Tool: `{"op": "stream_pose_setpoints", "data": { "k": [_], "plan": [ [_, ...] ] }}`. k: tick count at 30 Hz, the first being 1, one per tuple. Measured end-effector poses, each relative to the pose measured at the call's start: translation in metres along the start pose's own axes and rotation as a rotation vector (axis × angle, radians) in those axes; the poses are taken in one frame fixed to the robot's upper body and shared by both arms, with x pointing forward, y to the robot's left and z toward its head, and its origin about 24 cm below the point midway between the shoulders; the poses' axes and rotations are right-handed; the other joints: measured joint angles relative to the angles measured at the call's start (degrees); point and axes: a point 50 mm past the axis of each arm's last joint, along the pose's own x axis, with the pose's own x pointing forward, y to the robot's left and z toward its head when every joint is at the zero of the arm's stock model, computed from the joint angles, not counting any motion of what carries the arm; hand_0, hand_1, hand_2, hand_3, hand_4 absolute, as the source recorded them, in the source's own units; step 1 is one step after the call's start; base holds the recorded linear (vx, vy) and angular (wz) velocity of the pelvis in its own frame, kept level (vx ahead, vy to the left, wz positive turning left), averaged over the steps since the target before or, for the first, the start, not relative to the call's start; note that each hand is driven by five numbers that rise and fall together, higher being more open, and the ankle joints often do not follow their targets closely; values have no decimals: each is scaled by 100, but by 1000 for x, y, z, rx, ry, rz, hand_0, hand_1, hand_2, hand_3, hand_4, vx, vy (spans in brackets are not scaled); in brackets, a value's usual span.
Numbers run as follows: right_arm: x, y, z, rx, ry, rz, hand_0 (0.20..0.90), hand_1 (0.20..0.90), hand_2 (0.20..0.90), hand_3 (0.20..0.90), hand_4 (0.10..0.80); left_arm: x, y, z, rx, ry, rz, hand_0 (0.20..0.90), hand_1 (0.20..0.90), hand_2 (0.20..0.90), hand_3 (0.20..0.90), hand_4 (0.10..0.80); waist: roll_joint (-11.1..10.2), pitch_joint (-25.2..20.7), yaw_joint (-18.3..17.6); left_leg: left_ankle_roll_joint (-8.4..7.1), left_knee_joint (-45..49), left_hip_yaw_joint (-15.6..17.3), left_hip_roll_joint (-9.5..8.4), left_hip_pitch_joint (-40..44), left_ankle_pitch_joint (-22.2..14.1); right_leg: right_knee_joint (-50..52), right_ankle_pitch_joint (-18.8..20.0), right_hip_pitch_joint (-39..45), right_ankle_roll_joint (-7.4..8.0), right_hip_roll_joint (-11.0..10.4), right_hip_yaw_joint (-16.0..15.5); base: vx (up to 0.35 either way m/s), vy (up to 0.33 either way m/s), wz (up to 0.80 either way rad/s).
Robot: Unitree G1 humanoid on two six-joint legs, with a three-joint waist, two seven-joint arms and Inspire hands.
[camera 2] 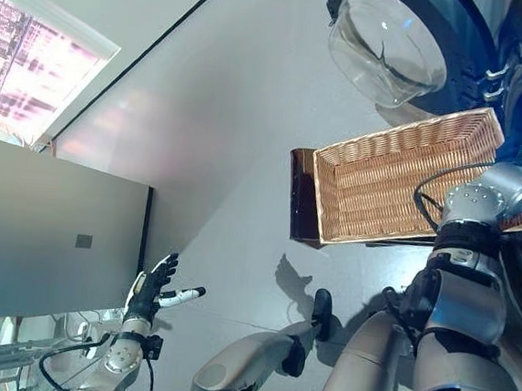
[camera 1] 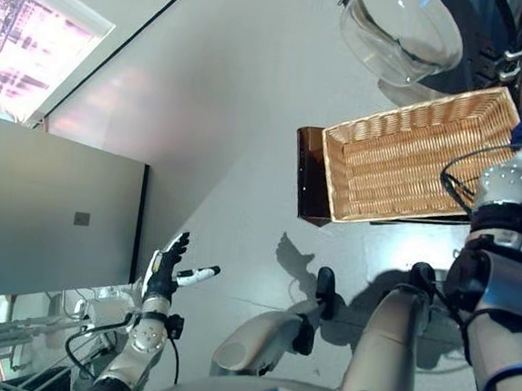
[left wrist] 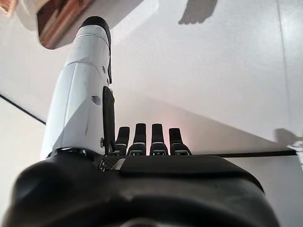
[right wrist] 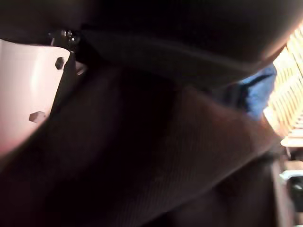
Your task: Pick up the clothes and place them into the washing machine
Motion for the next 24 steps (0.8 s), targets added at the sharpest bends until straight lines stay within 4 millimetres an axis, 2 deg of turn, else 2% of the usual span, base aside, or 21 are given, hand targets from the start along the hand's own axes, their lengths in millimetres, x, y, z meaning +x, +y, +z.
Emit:
{"op": "stream_pose_setpoints", "data": {
  "k": [3, 7, 16, 19, 24],
  "plan": [
    [-4, -7, -10, -11, 35, 0, 900, 900, 900, 900, 800, 0, -2, 0, -21, 5, -3, 900, 900, 900, 900, 800, 8, -7, -20, 9, 5, 4, 19, 42, -5, 0, 1, 14, -1, 25, 22, -3, -12, -10],
    [-12, -28, -26, -51, 83, -31, 900, 900, 900, 900, 800, -1, -6, -1, -44, 14, -17, 900, 900, 900, 900, 800, -24, 21, -50, 18, 12, 4, 78, 109, -8, 39, -4, 99, -9, 52, -17, -10, -8, 0],
    [-16, -43, -37, -145, 147, -7, 900, 900, 900, 900, 800, -6, -8, -11, -49, 65, -17, 900, 900, 900, 900, 800, -69, 58, -190, 171, 16, 3, 99, 109, -89, 55, -6, 113, -13, 109, -48, -3, 1, 1],
    [-18, -62, -41, -225, 181, -12, 900, 900, 900, 900, 800, -6, -10, -13, -51, 75, -23, 900, 900, 900, 900, 800, -132, 109, -233, 185, 31, 5, 100, 216, -88, 48, -6, 224, -13, 115, -51, 0, 0, 0],
    [-35, -93, -59, -296, 276, -54, 900, 900, 900, 900, 800, -7, -11, -15, -58, 86, -27, 900, 900, 900, 900, 800, -247, 131, -306, 207, 33, 13, 121, 293, -124, 36, -7, 305, -14, 126, -54, -1, 2, -3]
  ]
}}
